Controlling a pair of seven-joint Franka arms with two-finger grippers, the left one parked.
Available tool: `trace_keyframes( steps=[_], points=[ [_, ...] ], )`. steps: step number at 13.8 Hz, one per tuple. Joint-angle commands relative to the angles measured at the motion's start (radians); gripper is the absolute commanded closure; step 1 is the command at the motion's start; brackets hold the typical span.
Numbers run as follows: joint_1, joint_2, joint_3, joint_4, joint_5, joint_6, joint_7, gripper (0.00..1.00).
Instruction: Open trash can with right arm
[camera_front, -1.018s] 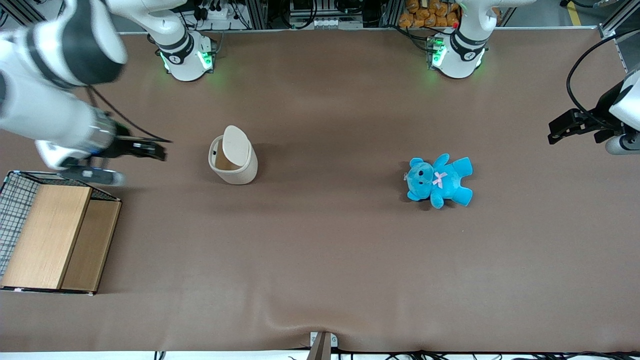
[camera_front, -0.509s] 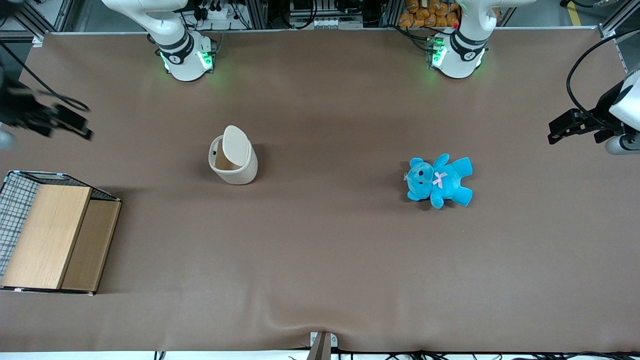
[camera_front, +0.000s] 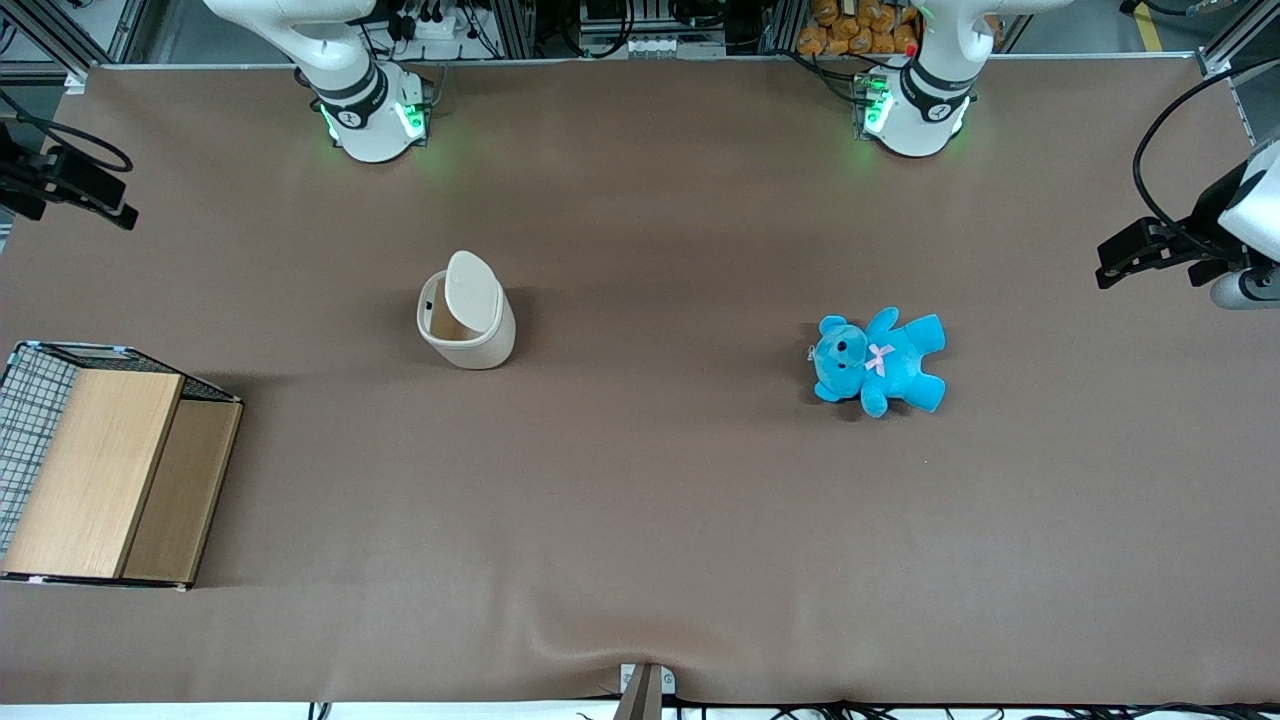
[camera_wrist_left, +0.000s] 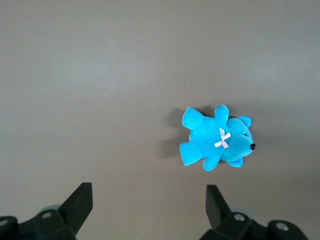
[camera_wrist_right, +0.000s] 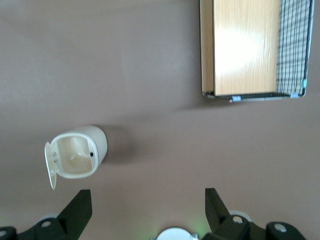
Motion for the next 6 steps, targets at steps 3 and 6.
trace_keyframes(
  steps=[3,6],
  points=[
    [-0.012,0.007,0.012,0.008,-0.011,-0.046,-0.041,0.0],
    [-0.011,0.007,0.012,0.006,-0.011,-0.048,-0.041,0.0]
  ],
)
